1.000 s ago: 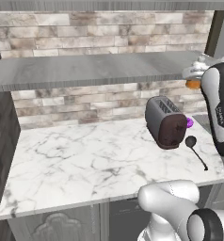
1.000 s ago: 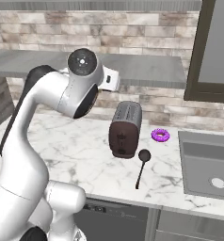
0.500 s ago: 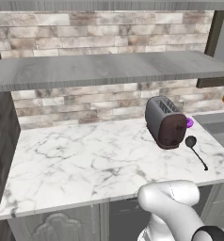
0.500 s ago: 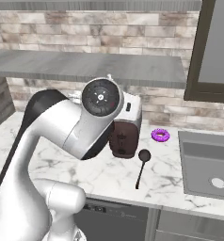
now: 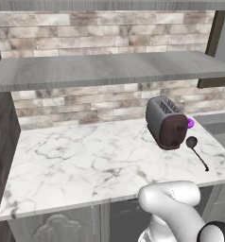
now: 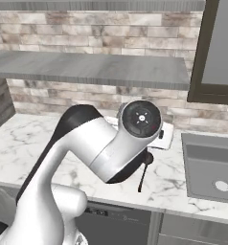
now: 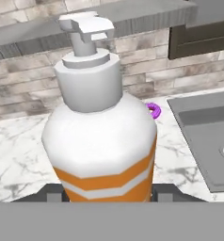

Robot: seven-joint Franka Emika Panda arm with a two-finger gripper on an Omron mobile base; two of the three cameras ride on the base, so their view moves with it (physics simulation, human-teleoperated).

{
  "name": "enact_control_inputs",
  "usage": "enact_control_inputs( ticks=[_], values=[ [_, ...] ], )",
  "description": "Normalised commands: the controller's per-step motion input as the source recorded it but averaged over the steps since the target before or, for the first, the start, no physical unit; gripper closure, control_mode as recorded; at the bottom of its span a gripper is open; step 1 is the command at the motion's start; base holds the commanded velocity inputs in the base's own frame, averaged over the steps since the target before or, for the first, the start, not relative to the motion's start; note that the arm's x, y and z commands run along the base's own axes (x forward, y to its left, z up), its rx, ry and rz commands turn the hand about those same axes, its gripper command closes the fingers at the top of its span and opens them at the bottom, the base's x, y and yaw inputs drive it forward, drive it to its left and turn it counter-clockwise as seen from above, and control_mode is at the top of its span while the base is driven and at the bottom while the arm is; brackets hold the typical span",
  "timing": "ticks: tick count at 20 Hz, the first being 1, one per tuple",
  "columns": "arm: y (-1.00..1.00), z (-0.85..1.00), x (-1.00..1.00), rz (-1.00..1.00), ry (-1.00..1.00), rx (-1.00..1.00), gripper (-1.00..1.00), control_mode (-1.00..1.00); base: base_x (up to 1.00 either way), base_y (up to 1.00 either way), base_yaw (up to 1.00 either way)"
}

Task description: Open the cabinet. Pick the soap dispenser and place it next to the sink. Then close the cabinet.

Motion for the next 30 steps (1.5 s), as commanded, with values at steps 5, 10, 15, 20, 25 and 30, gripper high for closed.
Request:
enact_control_inputs(
  ticks=[5, 10, 15, 20, 25, 30],
  values=[
    [-0.26, -0.68, 0.13, -0.08, 0.23, 0.00, 1.00, -1.00, 0.00, 0.00, 0.00],
    [-0.05, -0.65, 0.36, -0.06, 0.13, 0.00, 1.00, -1.00, 0.00, 0.00, 0.00],
    [0.00, -0.64, 0.35, -0.02, 0.01, 0.00, 1.00, -1.00, 0.00, 0.00, 0.00],
    [0.00, -0.74, 0.41, 0.00, 0.00, 0.00, 1.00, -1.00, 0.00, 0.00, 0.00],
    [-0.04, -0.57, 0.50, -0.04, 0.05, -0.01, 1.00, -1.00, 0.00, 0.00, 0.00],
    [-0.17, -0.17, 0.50, -0.08, 0.23, -0.06, 1.00, -1.00, 0.00, 0.00, 0.00]
  ],
)
